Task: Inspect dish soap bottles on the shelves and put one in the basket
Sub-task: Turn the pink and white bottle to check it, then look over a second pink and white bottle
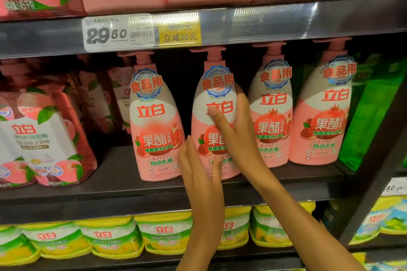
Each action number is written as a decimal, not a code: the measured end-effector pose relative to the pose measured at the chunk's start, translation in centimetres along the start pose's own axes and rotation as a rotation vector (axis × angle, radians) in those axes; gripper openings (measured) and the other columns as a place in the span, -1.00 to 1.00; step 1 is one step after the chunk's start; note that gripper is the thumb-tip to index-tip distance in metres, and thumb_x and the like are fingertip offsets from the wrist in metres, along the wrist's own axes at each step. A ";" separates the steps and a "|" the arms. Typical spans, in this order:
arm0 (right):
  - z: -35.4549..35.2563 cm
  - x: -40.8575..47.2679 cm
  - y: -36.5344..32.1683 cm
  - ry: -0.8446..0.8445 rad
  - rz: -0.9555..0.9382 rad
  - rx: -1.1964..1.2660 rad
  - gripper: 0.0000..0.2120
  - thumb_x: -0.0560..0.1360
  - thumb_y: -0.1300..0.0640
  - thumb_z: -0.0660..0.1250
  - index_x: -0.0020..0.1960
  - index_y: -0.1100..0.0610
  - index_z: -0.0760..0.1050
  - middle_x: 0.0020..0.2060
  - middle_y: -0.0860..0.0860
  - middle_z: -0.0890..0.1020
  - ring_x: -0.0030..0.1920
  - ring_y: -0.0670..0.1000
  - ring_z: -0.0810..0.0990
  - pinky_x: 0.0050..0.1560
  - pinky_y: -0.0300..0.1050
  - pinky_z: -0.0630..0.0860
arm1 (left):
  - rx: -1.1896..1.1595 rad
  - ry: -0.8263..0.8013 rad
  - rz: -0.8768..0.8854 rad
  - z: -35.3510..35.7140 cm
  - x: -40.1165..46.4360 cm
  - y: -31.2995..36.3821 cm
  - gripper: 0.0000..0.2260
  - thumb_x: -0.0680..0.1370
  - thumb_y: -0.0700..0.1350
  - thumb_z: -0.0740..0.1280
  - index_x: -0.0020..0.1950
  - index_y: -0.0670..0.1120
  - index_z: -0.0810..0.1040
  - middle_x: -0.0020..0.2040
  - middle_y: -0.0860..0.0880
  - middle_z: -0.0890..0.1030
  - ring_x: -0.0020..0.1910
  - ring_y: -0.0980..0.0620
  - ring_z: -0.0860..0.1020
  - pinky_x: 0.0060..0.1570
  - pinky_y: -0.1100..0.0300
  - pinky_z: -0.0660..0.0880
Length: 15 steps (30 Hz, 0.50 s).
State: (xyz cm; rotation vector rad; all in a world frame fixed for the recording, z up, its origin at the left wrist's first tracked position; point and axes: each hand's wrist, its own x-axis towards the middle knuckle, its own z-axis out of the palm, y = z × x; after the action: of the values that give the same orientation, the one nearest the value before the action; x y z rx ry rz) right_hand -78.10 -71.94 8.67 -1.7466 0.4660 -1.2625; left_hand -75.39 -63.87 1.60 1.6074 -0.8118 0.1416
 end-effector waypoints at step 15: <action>-3.5 -2.1 -1.4 0.000 -0.066 -0.173 -0.41 0.59 0.06 0.28 0.54 0.08 0.12 0.47 0.00 0.28 0.46 -0.09 0.26 0.43 -0.13 0.30 | 0.320 0.087 0.164 -0.2 0.0 -0.4 -0.27 0.45 -0.21 0.47 0.51 -0.06 0.16 0.19 -0.23 0.42 0.15 -0.13 0.46 0.09 -0.01 0.50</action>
State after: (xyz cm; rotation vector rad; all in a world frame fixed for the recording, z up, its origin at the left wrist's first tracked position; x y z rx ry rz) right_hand -82.37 -71.22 8.91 -1.9200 0.5350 -1.3003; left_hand -75.10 -63.69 1.33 1.8176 -0.8851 0.4754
